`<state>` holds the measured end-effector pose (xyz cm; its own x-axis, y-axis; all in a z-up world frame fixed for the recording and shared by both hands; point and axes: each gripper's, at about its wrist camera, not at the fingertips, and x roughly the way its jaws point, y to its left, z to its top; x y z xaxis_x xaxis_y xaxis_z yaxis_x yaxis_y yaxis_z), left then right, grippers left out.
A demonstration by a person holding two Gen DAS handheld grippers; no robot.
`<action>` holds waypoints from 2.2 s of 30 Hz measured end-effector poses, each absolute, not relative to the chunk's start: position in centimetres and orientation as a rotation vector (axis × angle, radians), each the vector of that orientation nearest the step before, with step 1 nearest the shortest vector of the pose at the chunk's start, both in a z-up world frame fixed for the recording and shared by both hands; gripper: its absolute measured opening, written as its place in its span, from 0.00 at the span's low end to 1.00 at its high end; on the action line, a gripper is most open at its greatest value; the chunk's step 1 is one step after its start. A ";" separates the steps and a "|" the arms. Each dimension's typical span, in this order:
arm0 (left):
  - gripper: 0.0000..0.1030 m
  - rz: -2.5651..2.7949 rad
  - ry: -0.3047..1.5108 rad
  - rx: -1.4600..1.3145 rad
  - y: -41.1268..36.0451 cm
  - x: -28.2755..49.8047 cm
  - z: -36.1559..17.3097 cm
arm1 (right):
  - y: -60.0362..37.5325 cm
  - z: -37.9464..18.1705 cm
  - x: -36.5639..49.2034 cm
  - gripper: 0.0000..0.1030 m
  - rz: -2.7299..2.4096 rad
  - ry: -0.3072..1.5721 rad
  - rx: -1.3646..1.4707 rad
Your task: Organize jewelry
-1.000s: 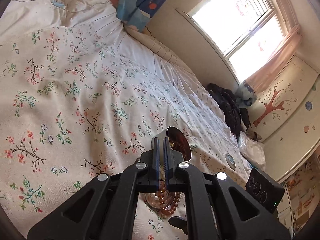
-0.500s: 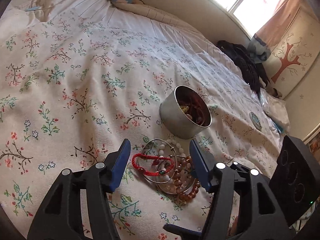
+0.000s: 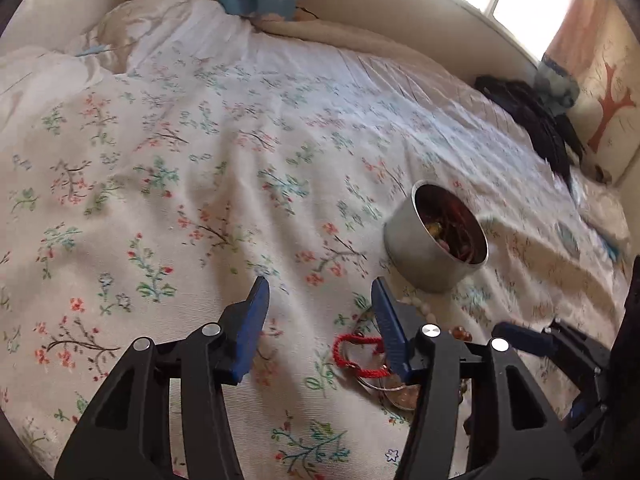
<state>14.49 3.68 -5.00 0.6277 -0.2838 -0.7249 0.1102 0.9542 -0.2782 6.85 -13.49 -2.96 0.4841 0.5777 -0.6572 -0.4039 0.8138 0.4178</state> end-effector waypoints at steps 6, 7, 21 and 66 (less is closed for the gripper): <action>0.49 -0.098 0.757 -0.514 10.3 13.4 -4.2 | -7.9 -3.7 8.9 0.76 0.706 0.920 0.059; 0.49 -0.093 0.751 -0.517 10.4 13.3 -4.2 | -7.2 -4.1 9.2 0.75 0.709 0.933 0.031; 0.49 -0.134 0.772 -0.546 10.5 13.8 -4.7 | -8.5 -5.3 10.6 0.05 0.716 0.994 0.110; 0.03 -0.309 0.991 0.164 -2.9 13.7 -8.6 | -21.4 -2.5 8.8 0.06 0.559 0.802 0.657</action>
<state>13.73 -2.89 -8.65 0.5092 -0.1812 -0.8414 0.3291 0.9443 -0.0042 8.82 -21.43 -2.53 0.5750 0.6727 -0.4656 -0.2039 0.6690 0.7148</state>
